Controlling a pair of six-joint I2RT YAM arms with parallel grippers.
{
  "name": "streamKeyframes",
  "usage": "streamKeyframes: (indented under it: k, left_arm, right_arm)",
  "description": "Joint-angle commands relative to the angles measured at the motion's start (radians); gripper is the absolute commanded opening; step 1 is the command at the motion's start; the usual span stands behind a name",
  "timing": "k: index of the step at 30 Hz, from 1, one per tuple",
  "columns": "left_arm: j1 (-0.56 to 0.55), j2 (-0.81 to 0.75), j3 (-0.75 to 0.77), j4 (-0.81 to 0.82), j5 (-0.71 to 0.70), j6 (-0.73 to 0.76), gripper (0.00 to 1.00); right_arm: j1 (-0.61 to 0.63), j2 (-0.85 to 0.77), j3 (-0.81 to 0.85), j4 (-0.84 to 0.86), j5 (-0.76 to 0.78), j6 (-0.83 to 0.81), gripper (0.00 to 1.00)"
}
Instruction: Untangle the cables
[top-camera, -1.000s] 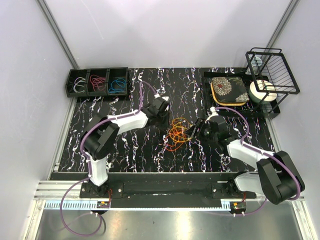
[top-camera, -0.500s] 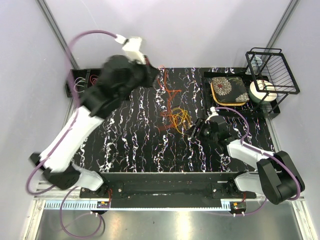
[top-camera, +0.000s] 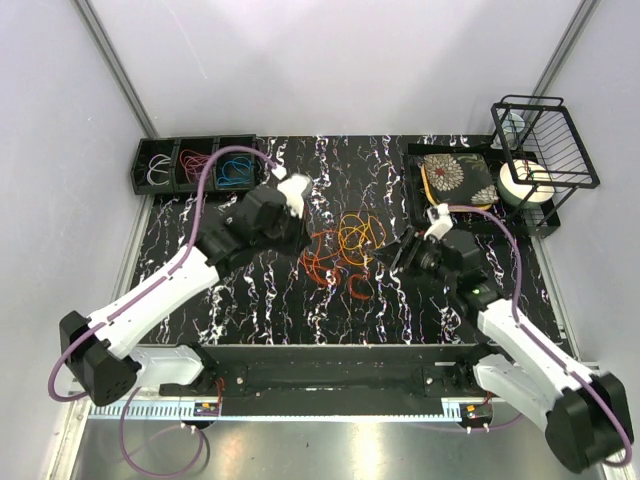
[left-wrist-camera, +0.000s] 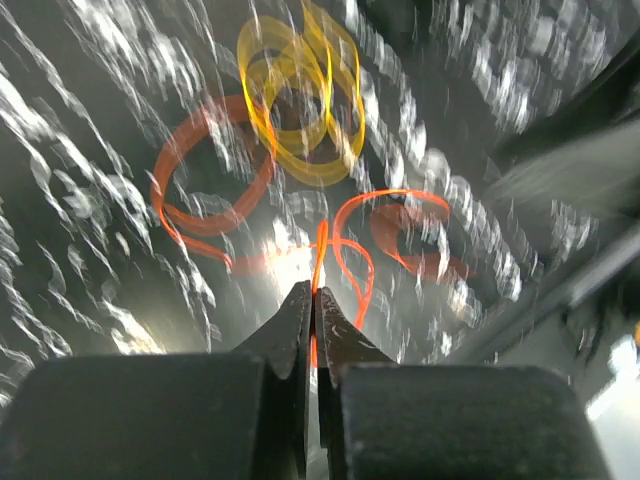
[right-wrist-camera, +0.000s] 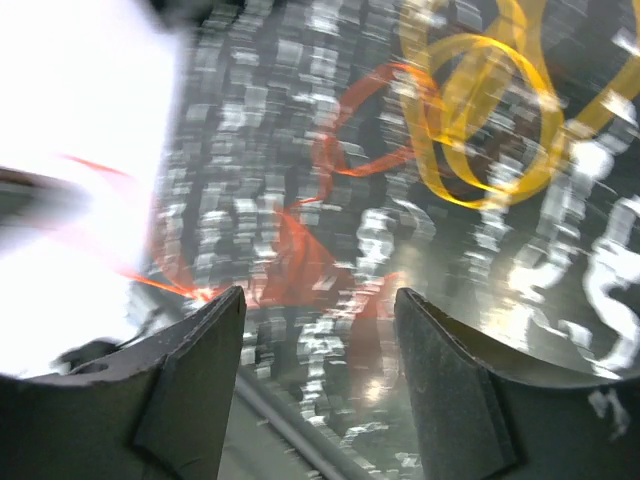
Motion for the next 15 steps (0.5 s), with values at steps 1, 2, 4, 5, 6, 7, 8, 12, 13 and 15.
streamKeyframes:
  k: [1,2,4,5,6,7,8,12,13,15]
  left_arm:
    - [-0.002,-0.049,-0.051,0.103,0.200,0.004,0.00]
    - [-0.003,-0.049,-0.062,0.130,0.229,-0.001,0.00]
    - [-0.002,-0.056,-0.092,0.163,0.309,-0.010,0.00]
    - [-0.003,-0.059,-0.100,0.193,0.331,-0.013,0.00]
    - [-0.003,-0.064,-0.108,0.206,0.369,-0.016,0.00]
    - [-0.003,-0.062,-0.106,0.215,0.389,-0.018,0.00]
    - [-0.003,-0.059,-0.105,0.223,0.412,-0.018,0.00]
    - [-0.002,-0.038,-0.073,0.230,0.534,-0.012,0.00]
    - [-0.003,-0.036,-0.068,0.230,0.549,-0.015,0.00]
    - [-0.003,-0.030,-0.053,0.233,0.556,-0.021,0.00]
  right_arm:
    - [0.001,-0.098,0.129,-0.075,-0.177,-0.020,0.70]
    - [0.002,-0.103,0.160,-0.079,-0.208,-0.023,0.70]
    - [0.002,-0.112,0.183,-0.075,-0.287,-0.023,0.71]
    - [0.002,-0.112,0.201,-0.072,-0.312,-0.022,0.72]
    - [0.002,-0.109,0.209,-0.069,-0.335,-0.023,0.72]
    - [0.002,-0.102,0.218,-0.064,-0.372,-0.028,0.73]
    - [0.002,-0.095,0.234,-0.064,-0.386,-0.031,0.73]
    - [0.002,-0.054,0.257,-0.058,-0.439,-0.039,0.73]
    - [0.004,-0.039,0.258,-0.052,-0.456,-0.039,0.73]
    - [0.004,-0.025,0.257,-0.037,-0.464,-0.040,0.73]
